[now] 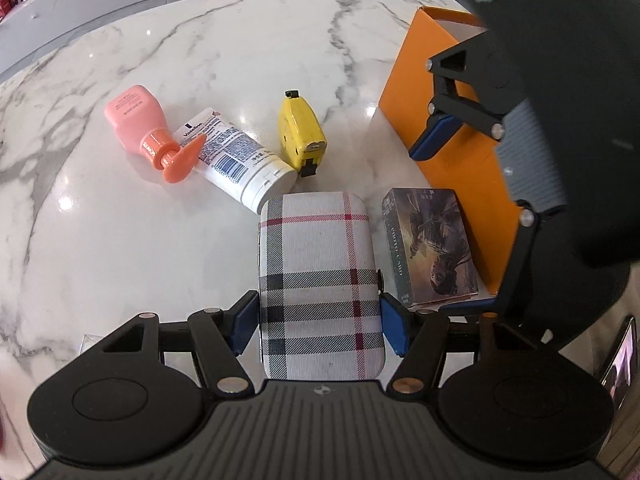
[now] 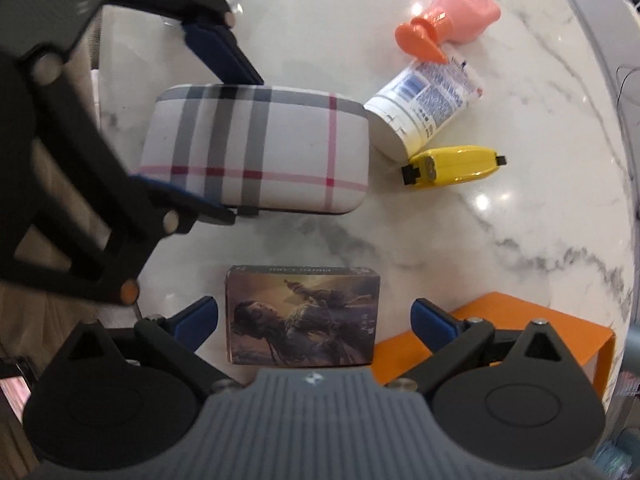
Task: Organize rigid objects
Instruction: 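Grasp the plaid case with the left tool while the right tool grasps the picture card box, then carry the plaid case and picture card box over the orange box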
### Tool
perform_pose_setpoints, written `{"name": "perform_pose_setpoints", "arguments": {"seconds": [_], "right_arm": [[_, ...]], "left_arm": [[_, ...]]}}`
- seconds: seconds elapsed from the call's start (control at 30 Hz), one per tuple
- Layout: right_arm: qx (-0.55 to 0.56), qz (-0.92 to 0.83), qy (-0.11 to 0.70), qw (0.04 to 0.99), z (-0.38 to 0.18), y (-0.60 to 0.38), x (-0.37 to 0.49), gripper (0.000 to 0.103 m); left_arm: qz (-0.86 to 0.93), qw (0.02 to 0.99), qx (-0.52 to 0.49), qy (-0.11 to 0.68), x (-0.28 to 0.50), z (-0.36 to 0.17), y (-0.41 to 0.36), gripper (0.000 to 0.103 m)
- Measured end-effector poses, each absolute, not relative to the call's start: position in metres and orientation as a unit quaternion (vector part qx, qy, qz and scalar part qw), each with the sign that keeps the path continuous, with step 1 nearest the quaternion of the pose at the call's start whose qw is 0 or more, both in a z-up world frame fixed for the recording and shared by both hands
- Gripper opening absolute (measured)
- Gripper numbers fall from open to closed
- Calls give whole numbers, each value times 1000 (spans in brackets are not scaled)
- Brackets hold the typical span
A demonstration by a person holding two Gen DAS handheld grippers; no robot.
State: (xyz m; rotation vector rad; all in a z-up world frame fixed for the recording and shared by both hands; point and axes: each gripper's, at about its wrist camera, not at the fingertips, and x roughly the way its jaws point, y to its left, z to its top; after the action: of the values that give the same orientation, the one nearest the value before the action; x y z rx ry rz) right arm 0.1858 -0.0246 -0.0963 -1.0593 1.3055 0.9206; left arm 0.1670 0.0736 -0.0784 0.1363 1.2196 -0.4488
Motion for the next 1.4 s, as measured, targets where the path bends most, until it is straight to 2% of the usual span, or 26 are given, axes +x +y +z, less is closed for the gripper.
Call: {"name": "perform_pose_setpoints", "arguments": {"seconds": [0.47, 0.5, 0.57, 0.63, 0.97, 1.4], "right_arm": [[-453, 366, 615, 532, -134, -19, 207, 100], [-454, 366, 613, 533, -133, -19, 207, 99], [-447, 368, 617, 533, -135, -20, 210, 90], [-436, 372, 622, 534, -136, -20, 216, 89], [-436, 393, 582, 563, -123, -26, 194, 87], [-413, 415, 515, 626, -60, -38, 170, 86]], "left_arm": [[-215, 790, 55, 572, 168, -84, 75, 73], [-215, 790, 55, 572, 168, -85, 76, 73], [-214, 790, 56, 572, 169, -85, 75, 73], [-214, 790, 58, 572, 168, -85, 75, 73], [-208, 798, 56, 563, 163, -81, 74, 73], [-187, 826, 33, 530, 147, -46, 76, 73]]}}
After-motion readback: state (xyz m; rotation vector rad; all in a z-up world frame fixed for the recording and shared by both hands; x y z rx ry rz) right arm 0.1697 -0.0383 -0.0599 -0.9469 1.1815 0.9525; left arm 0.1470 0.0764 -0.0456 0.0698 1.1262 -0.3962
